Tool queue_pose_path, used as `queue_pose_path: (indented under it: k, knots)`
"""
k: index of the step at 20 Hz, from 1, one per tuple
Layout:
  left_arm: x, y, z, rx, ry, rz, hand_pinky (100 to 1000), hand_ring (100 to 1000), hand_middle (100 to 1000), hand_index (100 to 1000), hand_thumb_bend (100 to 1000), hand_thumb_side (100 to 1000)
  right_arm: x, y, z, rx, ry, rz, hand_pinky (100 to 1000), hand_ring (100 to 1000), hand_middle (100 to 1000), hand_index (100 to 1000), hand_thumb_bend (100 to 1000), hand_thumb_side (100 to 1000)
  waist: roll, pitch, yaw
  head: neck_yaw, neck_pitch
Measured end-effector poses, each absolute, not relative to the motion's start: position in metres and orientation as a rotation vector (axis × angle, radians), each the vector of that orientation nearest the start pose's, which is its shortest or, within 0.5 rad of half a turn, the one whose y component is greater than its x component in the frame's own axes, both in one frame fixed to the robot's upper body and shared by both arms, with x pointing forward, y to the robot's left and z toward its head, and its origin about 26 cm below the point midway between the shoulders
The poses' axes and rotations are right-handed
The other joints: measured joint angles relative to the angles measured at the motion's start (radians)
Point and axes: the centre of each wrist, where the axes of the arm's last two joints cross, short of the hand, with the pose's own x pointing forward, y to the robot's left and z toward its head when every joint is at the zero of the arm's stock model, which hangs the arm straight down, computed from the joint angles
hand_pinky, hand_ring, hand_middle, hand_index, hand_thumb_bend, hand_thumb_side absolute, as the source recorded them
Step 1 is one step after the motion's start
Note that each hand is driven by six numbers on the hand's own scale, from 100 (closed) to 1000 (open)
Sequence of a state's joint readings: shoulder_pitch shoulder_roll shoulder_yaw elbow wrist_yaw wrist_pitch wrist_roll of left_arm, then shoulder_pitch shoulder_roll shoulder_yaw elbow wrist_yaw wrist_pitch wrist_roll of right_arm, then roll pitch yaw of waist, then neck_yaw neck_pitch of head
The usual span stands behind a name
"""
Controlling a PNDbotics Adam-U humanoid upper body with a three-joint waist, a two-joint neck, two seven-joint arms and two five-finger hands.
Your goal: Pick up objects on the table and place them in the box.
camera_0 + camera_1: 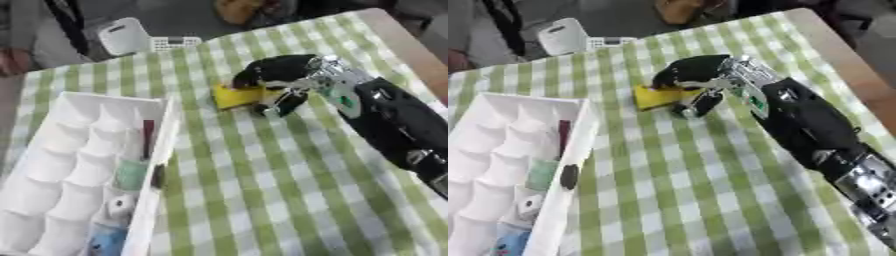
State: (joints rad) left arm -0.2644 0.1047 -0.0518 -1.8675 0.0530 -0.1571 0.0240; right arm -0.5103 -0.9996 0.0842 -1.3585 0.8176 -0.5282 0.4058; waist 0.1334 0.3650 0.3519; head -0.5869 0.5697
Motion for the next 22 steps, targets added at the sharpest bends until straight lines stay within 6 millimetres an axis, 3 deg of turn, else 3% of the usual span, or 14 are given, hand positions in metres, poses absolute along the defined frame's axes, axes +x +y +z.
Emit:
queue_pose_path:
  k: [9, 11, 12, 15, 16, 20, 22]
  knots:
    - [0.314, 0.216, 0.142, -0.107, -2.268, -0.141, 700, 678, 849, 790, 100, 859, 0.359, -0.449, 0.244, -1.24, -1.162, 1.84, 998, 917, 908, 1000, 290, 248, 0.006, 0.006, 0.004, -0.004, -0.001]
    - [0.314, 0.216, 0.142, -0.108, -2.268, -0.143, 699, 679, 849, 790, 100, 859, 0.359, -0.451, 0.243, -1.269, -1.15, 1.824, 961, 883, 880, 1000, 314, 239, 0.006, 0.006, 0.005, -0.005, -0.001]
    - [0.314, 0.216, 0.142, -0.108, -2.267, -0.143, 699, 679, 849, 790, 100, 859, 0.359, -0.452, 0.243, -1.281, -1.144, 1.818, 878, 813, 836, 1000, 326, 236, 0.007, 0.006, 0.005, -0.005, -0.002]
    - [0.314, 0.216, 0.141, -0.108, -2.264, -0.143, 699, 679, 849, 790, 100, 859, 0.358, -0.455, 0.242, -1.312, -1.139, 1.8, 831, 780, 817, 1000, 337, 236, 0.008, 0.006, 0.006, -0.005, -0.009]
    - [0.314, 0.216, 0.141, -0.108, -2.264, -0.143, 699, 679, 849, 790, 100, 859, 0.358, -0.456, 0.242, -1.322, -1.139, 1.796, 655, 646, 744, 1000, 378, 228, 0.009, 0.006, 0.006, -0.005, -0.009]
    - [0.314, 0.216, 0.141, -0.109, -2.263, -0.143, 699, 679, 849, 790, 100, 859, 0.358, -0.459, 0.24, -1.35, -1.14, 1.783, 532, 537, 633, 990, 425, 216, 0.01, 0.006, 0.006, -0.005, -0.01]
    - [0.314, 0.216, 0.141, -0.109, -2.263, -0.143, 699, 679, 850, 790, 100, 860, 0.358, -0.459, 0.24, -1.363, -1.146, 1.778, 508, 518, 585, 981, 381, 214, 0.012, 0.006, 0.006, -0.005, -0.01]
